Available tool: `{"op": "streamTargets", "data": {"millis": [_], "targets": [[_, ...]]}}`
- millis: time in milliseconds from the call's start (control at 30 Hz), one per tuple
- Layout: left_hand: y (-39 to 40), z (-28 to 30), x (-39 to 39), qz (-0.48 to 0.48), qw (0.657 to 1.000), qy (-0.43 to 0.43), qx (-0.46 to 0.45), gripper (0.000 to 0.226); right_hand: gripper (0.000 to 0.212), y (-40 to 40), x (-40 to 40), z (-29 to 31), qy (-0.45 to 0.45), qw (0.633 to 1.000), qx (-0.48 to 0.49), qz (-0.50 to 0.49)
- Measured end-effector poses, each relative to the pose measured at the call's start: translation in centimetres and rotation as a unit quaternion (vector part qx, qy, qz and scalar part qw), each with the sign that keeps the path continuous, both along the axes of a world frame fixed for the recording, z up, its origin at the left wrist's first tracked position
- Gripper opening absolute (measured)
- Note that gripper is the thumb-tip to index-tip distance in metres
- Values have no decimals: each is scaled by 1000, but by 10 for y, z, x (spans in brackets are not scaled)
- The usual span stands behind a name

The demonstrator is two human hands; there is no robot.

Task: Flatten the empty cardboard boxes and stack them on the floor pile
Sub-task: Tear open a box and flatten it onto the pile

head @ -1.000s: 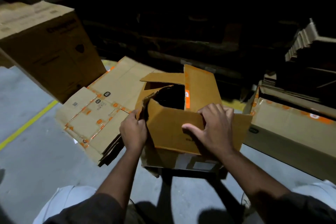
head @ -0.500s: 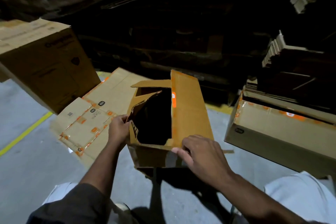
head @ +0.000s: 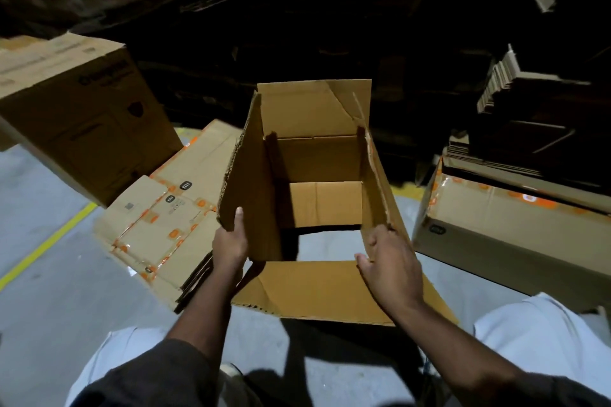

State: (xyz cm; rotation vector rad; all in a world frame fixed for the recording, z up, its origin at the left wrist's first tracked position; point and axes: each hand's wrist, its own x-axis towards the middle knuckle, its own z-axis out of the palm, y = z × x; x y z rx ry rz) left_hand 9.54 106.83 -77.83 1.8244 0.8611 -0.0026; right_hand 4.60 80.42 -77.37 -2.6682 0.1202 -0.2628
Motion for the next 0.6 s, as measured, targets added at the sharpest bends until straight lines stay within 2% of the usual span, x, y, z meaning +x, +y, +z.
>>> {"op": "streamTargets", "data": {"millis": [67,100,200,267,333,367,433,500,533,600], "targets": [[-1,5,-1,47,999,2,-7,97,38,-8,3,0,-43,996,35,-70],[1,5,-2,80,996,-3,-25,90,40,-13,5,-1,-49,992,49,-107],[7,-1,-4,178,971,2,-160,81,48,-32,14,-9,-19,963,107,-245],[5,-10,-9,140,965,40,-218,79,57,-46,21,-15,35,912,208,-350],[-1,-20,-11,55,971,92,-212,87,69,-58,29,-18,96,864,290,-400],[-6,-21,-13,7,972,118,-204,91,77,-62,33,-18,128,862,307,-382],[-13,-23,-18,-58,973,138,-175,77,80,-65,38,-18,175,867,363,-293],[-15,-28,-18,-73,974,125,-175,62,59,-68,42,-20,232,852,426,-197],[-15,-27,-17,-73,976,127,-160,59,51,-71,45,-23,244,862,409,-174],[-14,-19,-14,-70,985,112,-108,58,41,-75,48,-24,236,907,298,-181]]}}
